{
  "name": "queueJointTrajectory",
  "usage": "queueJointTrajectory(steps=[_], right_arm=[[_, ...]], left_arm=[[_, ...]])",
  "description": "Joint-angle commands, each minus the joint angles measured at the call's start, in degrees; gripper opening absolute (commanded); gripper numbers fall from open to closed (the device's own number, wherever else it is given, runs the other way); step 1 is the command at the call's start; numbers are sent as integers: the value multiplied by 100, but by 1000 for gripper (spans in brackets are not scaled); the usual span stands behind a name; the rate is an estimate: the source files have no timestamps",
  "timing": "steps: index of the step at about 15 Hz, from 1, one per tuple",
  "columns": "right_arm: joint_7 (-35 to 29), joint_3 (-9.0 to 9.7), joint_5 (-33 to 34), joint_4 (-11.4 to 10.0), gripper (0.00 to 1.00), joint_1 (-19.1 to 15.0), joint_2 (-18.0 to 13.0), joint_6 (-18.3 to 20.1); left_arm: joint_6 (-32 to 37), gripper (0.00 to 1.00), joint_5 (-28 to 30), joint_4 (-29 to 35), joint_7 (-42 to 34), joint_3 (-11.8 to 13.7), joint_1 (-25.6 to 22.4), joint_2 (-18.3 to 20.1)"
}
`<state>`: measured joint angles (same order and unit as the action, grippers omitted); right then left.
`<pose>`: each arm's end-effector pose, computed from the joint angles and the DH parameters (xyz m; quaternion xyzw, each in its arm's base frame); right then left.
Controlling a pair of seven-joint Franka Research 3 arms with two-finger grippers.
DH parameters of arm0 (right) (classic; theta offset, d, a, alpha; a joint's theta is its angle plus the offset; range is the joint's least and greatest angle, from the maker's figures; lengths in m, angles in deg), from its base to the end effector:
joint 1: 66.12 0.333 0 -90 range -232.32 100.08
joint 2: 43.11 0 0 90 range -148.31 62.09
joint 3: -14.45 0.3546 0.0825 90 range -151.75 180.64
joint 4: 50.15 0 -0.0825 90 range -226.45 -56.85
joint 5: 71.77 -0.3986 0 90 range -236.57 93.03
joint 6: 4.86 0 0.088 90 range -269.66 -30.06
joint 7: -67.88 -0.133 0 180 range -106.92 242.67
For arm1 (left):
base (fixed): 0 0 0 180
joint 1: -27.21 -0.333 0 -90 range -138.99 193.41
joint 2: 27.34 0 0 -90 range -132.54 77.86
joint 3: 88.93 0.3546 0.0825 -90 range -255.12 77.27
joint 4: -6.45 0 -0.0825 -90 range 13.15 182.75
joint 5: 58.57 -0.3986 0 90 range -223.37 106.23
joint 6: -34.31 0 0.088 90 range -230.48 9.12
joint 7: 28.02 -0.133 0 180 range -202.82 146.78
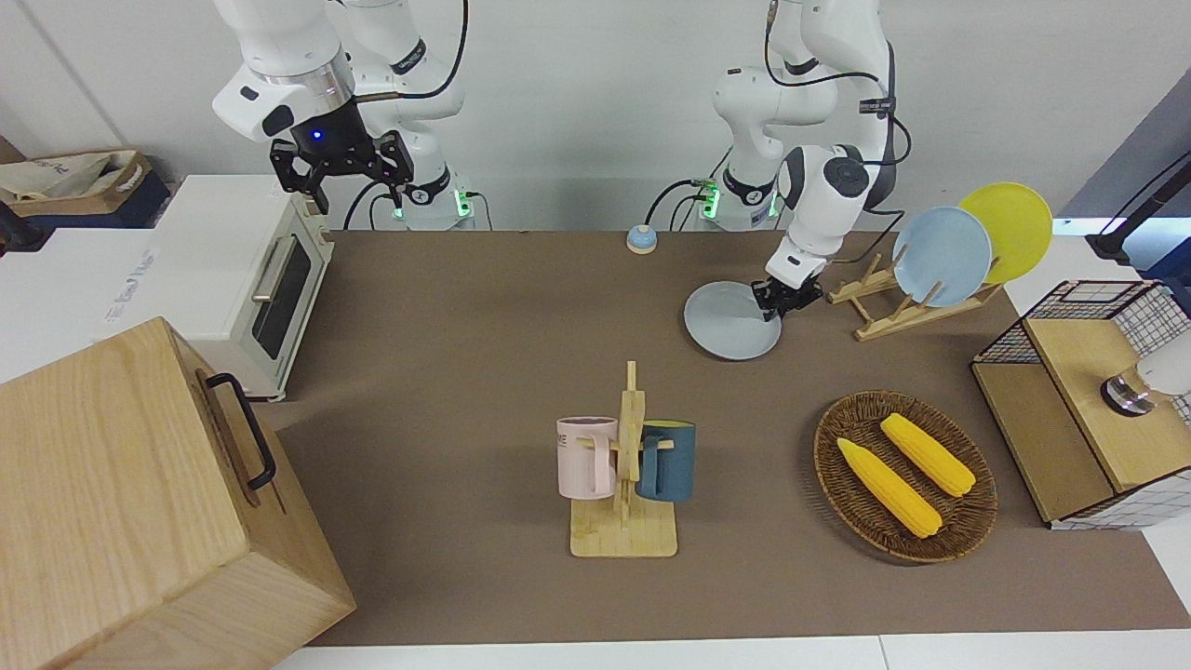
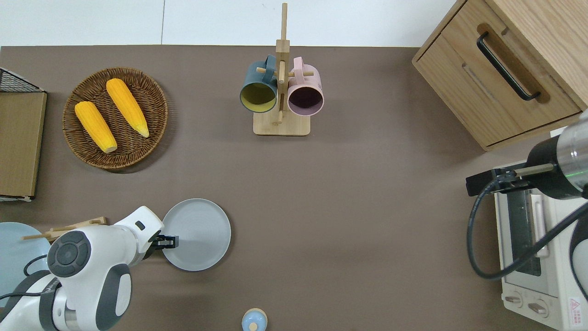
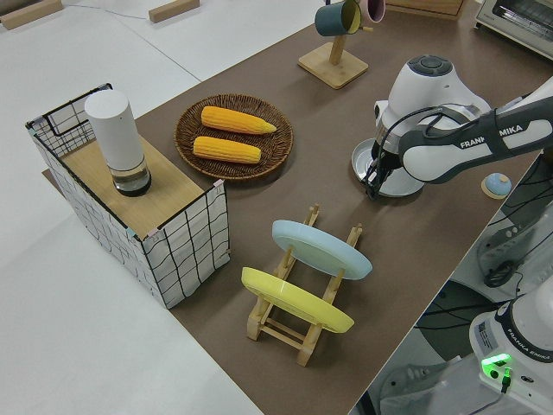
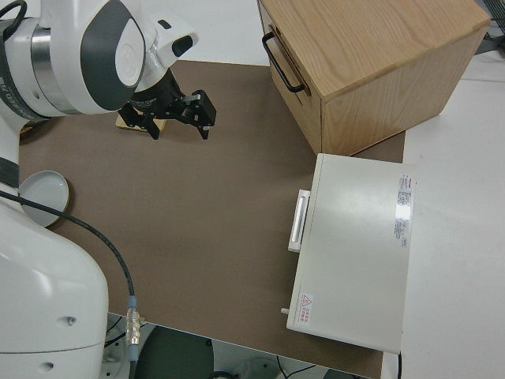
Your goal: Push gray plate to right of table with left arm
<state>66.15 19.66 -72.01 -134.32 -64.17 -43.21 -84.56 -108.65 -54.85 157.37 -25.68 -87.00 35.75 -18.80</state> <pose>0.5431 0.0689 0.6717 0.9981 0.0476 -0.0382 0.0010 0.4240 -0.0501 0.2984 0.9997 -0.0116 0.0032 0.0225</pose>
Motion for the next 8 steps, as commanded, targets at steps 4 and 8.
queueJointTrajectory(steps=[4,8], right_arm=[[15,23,-46,-3,983,-63,-43,69],[6,32,-46,6,983,-63,-43,69]], left_arm=[[-92,0,32,87,47,36,51,-19],[-153,0,382,61,56,36,314,-142]])
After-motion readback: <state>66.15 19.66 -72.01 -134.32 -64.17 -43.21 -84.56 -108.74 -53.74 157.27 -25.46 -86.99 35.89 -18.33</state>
